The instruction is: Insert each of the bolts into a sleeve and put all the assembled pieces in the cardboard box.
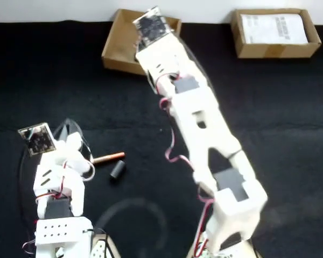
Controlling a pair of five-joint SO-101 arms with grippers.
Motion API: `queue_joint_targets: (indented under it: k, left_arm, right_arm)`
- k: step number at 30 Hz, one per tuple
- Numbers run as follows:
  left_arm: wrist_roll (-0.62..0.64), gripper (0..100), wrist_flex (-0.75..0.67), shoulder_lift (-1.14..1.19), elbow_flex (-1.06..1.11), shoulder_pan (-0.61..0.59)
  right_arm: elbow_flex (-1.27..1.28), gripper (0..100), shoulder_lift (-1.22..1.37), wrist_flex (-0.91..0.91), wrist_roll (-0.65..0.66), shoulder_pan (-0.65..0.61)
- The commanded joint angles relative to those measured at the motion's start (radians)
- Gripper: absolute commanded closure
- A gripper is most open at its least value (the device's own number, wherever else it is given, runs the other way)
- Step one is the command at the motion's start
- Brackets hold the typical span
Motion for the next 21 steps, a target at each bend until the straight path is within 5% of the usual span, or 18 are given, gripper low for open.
queue_joint_targets:
  k: [1, 21]
  left_arm:
    - [-0.005, 99, 0.115, -0.012, 0.024, -0.013]
    - [-0.008, 99, 0.158, -0.015, 0.024, -0.038]
  right_arm:
    - [-0.171, 99.1, 0.084, 0.002, 0.092, 0.010]
    - [-0.860, 99.1, 0.765, 0.001, 0.643, 0.068]
